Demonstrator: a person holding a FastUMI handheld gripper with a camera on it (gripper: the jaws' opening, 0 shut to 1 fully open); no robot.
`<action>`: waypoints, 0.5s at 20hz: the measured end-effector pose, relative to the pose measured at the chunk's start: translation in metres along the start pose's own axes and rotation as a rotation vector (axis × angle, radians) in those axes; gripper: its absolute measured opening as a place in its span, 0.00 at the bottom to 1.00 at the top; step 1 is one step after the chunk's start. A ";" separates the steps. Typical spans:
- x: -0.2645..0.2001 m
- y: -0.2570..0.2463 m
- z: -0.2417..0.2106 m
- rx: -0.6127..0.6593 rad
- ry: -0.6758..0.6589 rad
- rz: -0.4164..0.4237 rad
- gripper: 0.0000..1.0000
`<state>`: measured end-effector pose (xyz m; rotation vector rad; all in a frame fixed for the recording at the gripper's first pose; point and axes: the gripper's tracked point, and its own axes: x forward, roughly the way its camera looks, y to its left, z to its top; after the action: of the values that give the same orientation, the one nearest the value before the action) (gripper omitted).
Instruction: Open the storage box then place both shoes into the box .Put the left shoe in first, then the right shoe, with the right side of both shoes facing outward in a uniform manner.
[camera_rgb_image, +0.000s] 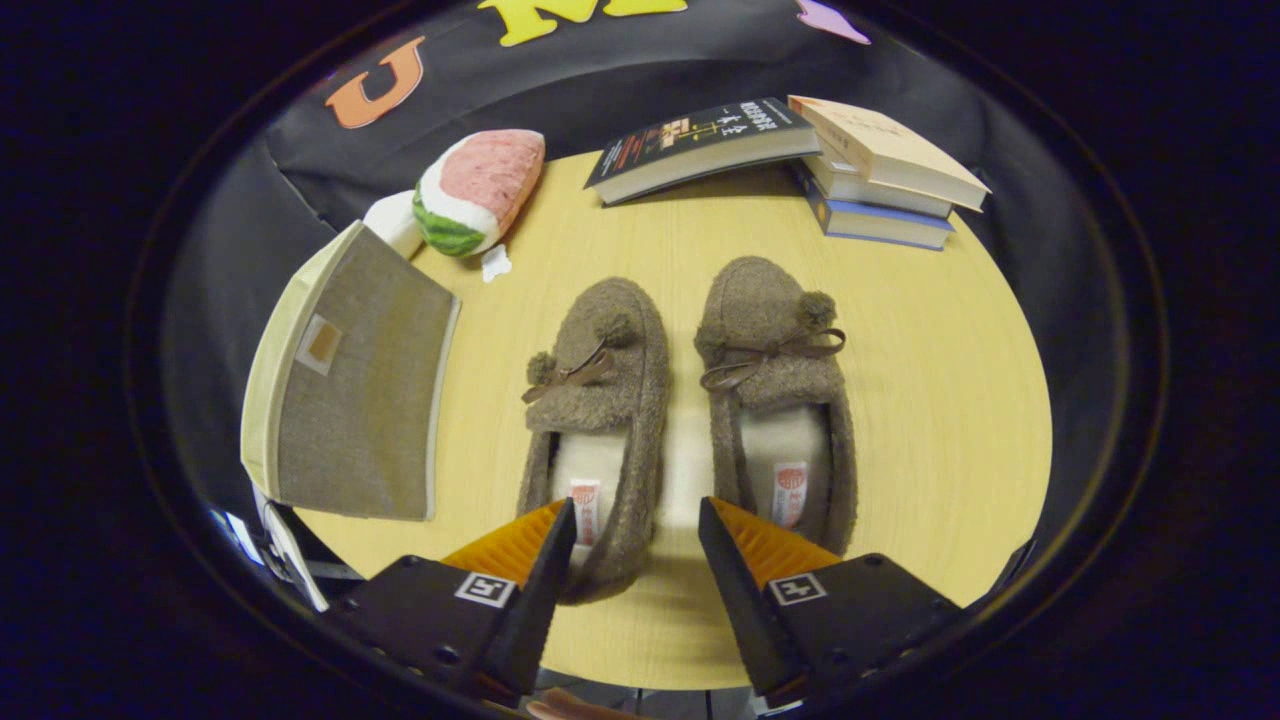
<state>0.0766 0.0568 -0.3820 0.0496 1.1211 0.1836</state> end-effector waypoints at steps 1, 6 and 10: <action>0.005 0.002 0.001 0.003 0.004 -0.012 0.74; 0.025 0.002 -0.001 0.016 0.064 -0.077 0.59; 0.023 0.007 -0.006 0.071 0.113 -0.068 0.31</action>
<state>0.0800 0.0674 -0.4044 0.0646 1.2401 0.0867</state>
